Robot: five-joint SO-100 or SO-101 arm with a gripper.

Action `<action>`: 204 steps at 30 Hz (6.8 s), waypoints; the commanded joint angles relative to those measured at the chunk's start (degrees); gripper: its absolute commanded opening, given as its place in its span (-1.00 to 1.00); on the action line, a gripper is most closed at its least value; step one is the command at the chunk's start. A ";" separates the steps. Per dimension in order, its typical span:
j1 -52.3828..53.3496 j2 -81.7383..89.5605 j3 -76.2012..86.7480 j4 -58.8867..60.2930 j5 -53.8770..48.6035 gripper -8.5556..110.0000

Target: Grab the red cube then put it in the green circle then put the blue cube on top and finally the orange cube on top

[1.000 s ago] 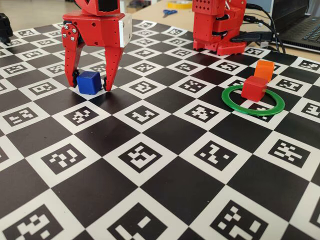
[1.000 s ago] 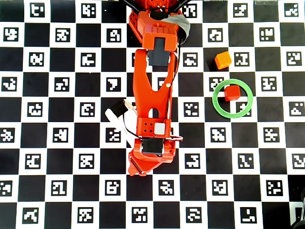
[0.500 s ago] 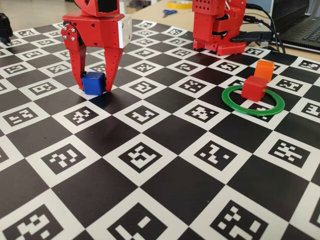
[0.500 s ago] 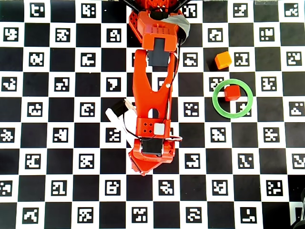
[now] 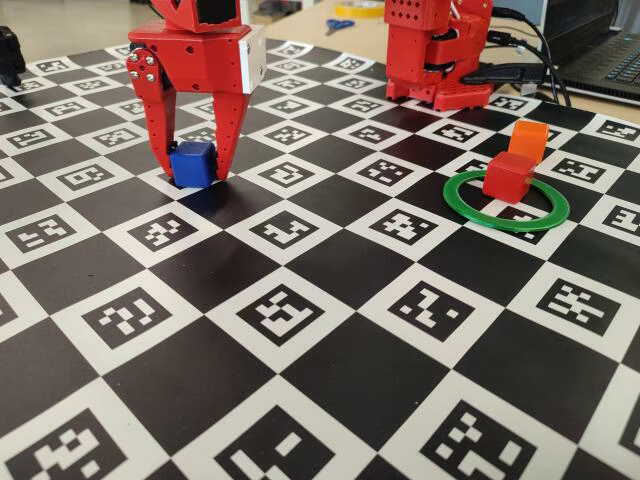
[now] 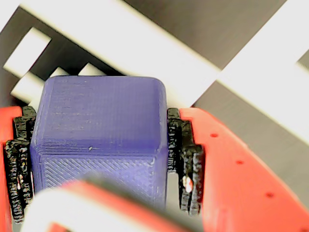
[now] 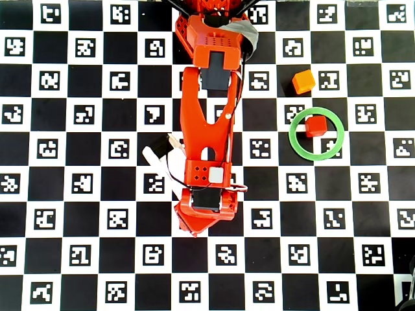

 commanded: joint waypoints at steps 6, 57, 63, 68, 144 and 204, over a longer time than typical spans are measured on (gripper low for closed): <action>0.18 11.34 -1.41 4.83 -1.93 -0.65; -44.65 49.48 35.42 12.04 -7.12 -0.75; -49.83 47.02 35.51 9.32 -1.49 -0.75; -53.26 45.53 35.42 4.48 1.23 -0.75; -54.05 34.10 37.44 -1.93 7.73 -0.30; -24.43 58.10 34.54 22.24 -24.08 0.07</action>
